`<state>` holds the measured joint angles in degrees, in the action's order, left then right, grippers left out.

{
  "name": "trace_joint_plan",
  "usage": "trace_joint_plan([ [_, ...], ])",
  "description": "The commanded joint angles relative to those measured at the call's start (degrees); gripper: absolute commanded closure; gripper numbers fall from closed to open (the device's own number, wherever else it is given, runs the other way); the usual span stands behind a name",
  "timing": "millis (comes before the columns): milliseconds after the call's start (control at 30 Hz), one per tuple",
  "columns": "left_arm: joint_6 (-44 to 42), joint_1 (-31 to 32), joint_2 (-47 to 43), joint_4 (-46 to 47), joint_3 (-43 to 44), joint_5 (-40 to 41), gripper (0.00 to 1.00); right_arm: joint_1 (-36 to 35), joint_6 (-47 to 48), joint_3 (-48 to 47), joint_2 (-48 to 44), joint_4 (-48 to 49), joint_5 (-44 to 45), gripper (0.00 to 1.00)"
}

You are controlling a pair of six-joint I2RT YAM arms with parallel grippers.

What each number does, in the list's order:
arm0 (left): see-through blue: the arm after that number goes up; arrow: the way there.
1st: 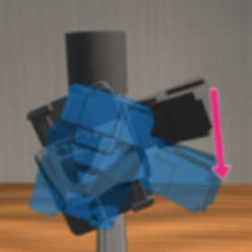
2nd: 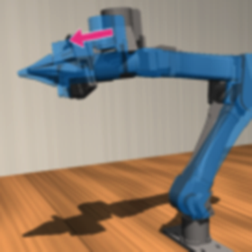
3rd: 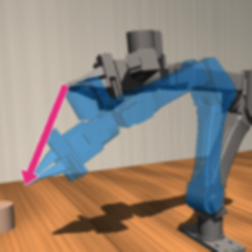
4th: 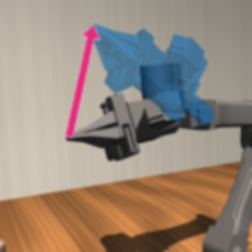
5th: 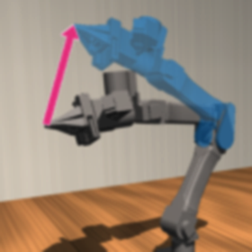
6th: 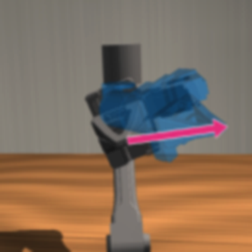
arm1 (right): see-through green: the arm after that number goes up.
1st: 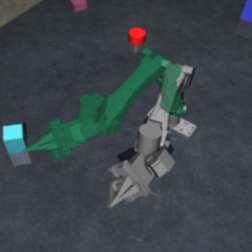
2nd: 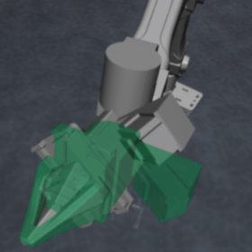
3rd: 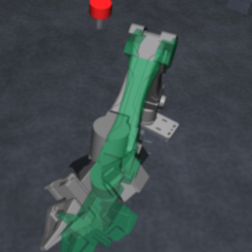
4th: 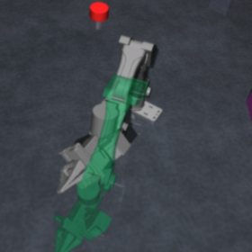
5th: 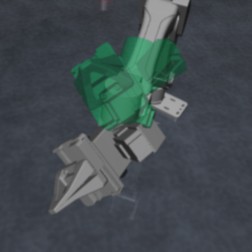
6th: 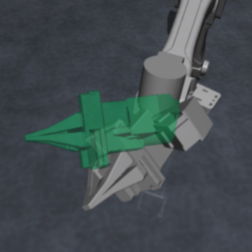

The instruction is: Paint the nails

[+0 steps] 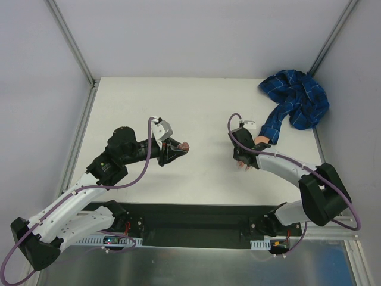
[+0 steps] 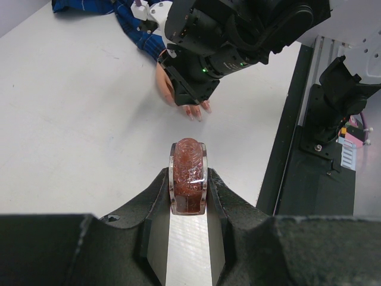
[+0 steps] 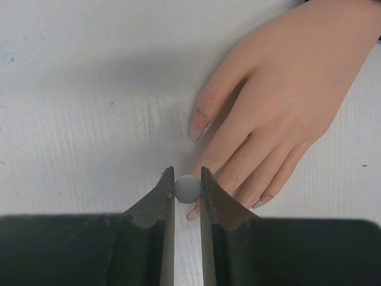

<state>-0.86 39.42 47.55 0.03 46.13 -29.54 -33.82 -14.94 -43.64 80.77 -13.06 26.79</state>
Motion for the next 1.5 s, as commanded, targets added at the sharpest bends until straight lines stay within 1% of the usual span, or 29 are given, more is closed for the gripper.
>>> trace_joint_plan([
  [0, 0.6, 0.48, -0.53, 1.37, 1.33, -1.57, 1.0, 0.25, -0.35, -2.5, 0.35, -0.74, 0.73, 0.99],
  [267, 0.6, 0.48, -0.7, 1.37, 1.33, -1.75, 1.0, 0.25, -1.32, -2.51, 0.44, -2.14, 0.9, 0.99],
  [400, 0.6, 0.48, -0.88, 1.46, 1.33, -1.75, 1.0, 0.25, -0.44, -2.5, 0.7, -1.09, -0.24, 0.99],
  [1467, 0.69, 0.48, -0.62, 1.37, 1.33, -1.84, 1.0, 0.34, -1.5, -2.95, 2.2, -2.41, -1.12, 0.99],
])
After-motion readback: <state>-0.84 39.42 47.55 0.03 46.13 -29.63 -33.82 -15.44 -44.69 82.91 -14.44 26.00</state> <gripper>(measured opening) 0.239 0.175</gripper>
